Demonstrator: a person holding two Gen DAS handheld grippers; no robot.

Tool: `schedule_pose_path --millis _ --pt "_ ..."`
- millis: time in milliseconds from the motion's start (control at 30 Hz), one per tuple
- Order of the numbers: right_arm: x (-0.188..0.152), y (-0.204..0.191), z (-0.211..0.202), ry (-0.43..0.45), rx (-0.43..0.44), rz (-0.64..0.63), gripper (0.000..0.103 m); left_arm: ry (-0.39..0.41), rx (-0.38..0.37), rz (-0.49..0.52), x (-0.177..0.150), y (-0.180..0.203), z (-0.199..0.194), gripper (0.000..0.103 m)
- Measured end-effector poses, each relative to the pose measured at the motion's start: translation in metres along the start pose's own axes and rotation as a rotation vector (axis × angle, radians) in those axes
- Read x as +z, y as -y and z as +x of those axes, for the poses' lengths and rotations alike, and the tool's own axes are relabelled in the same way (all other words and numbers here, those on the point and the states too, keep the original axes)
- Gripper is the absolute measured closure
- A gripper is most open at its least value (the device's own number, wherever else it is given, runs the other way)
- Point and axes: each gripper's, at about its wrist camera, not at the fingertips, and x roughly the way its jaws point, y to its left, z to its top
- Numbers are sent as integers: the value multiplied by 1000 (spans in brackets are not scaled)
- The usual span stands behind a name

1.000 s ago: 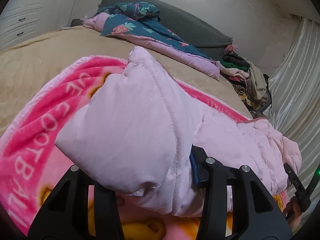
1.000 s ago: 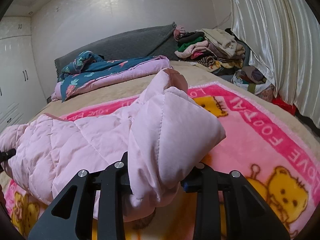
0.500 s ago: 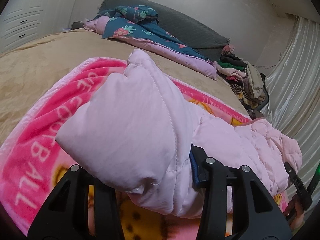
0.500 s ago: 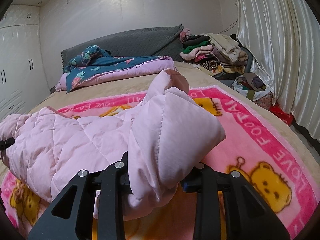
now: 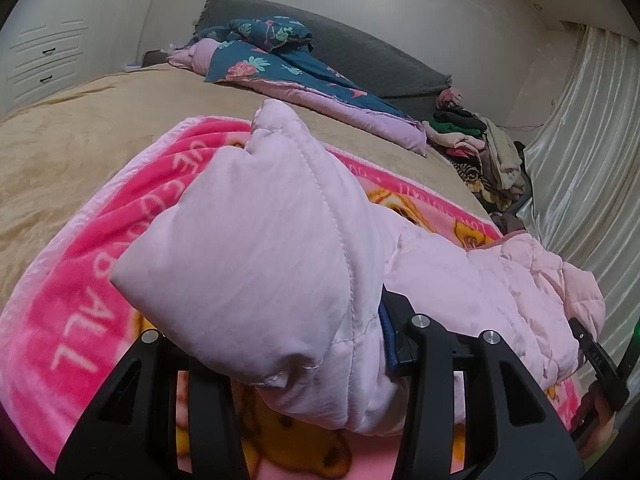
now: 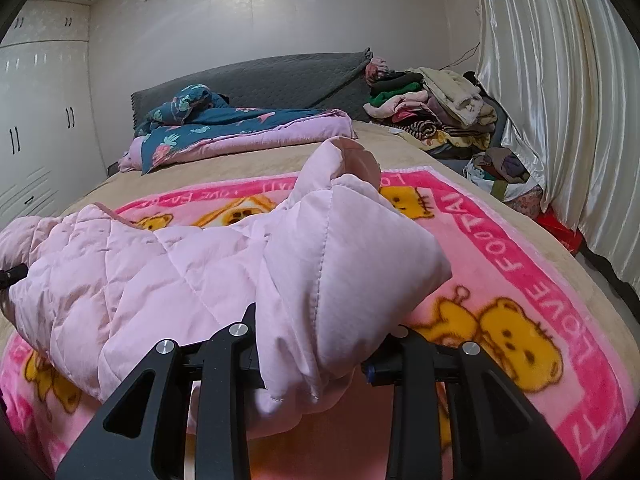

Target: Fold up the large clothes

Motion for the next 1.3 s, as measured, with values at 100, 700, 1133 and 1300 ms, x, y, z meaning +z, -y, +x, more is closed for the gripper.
schedule_pose_path --millis 100,700,1133,1300 --pt "-9 0 -10 -3 2 -6 74 -1 6 14 -8 -1 -8 67" --pt "-39 2 -56 -9 18 -21 74 -15 35 65 -44 -11 -42 67" --pt "-55 7 -77 -18 30 -8 74 -26 52 79 -53 -11 -54 67" --pt "-60 10 -84 -29 34 0 74 -35 62 84 -59 -14 -59 67"
